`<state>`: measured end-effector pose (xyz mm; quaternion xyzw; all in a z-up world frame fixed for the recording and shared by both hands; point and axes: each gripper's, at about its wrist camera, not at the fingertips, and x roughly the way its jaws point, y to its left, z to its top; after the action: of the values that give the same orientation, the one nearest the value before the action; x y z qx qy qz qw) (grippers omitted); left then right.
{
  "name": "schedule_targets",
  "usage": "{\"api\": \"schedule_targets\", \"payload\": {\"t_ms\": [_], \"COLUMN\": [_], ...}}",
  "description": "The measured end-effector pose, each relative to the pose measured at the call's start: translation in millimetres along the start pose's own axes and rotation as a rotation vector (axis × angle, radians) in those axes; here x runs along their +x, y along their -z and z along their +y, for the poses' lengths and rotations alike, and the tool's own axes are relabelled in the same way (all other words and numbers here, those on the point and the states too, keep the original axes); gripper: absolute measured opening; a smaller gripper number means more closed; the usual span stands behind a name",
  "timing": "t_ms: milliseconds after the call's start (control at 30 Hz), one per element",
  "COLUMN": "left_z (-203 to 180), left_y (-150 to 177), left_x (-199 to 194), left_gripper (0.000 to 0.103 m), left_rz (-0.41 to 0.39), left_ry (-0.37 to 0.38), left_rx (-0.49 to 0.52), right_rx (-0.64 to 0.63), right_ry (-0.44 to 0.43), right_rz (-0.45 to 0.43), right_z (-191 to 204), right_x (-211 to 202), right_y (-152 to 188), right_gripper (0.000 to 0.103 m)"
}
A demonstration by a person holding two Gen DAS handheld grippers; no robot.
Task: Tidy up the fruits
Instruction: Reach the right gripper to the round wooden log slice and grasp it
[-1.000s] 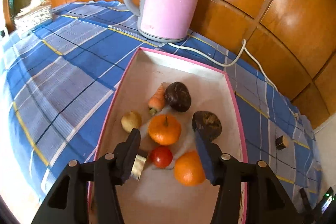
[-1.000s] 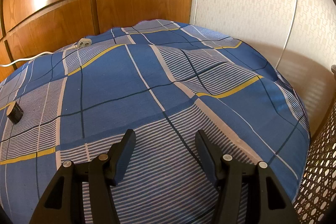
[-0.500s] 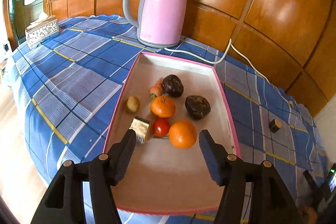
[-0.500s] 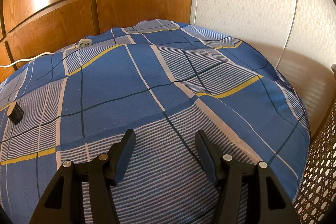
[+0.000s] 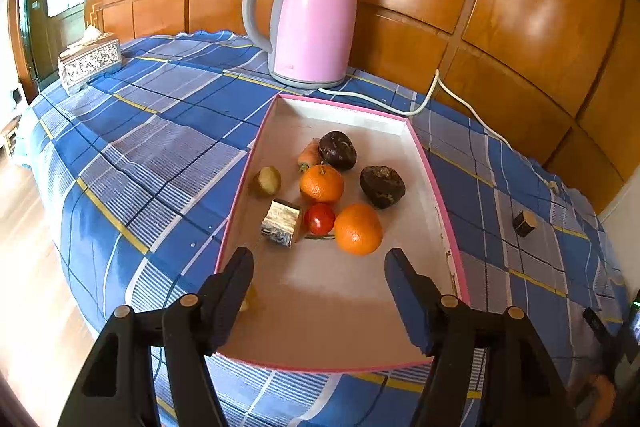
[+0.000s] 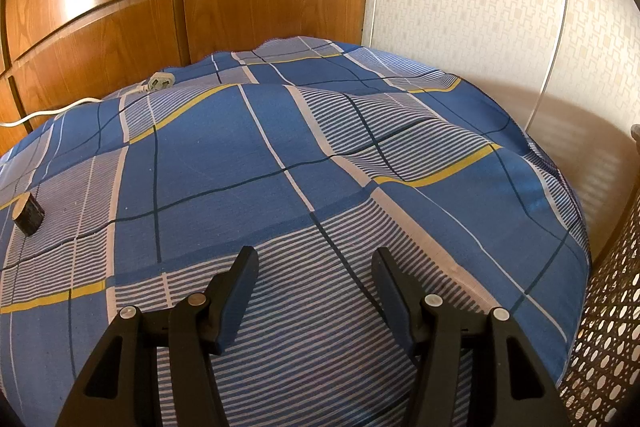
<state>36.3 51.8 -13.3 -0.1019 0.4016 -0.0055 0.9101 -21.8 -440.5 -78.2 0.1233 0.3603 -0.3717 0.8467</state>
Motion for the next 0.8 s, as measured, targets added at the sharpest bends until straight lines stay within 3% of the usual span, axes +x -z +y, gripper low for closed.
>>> {"api": "schedule_targets", "payload": {"t_ms": [400,800], "left_z": [8,31], "left_y": [12,21], "left_x": [-3,-3], "left_gripper": [0.079,0.08], "left_rz": [0.001,-0.005], "left_ry": [-0.004,-0.057], "left_rx": [-0.026,-0.078], "right_rx": [0.007,-0.004], "right_ry": [-0.012,-0.005], "right_rz": [0.005,0.019], "right_z": [-1,1], "right_x": [0,1], "right_y": [1,-1], "right_gripper": [0.06,0.06]}}
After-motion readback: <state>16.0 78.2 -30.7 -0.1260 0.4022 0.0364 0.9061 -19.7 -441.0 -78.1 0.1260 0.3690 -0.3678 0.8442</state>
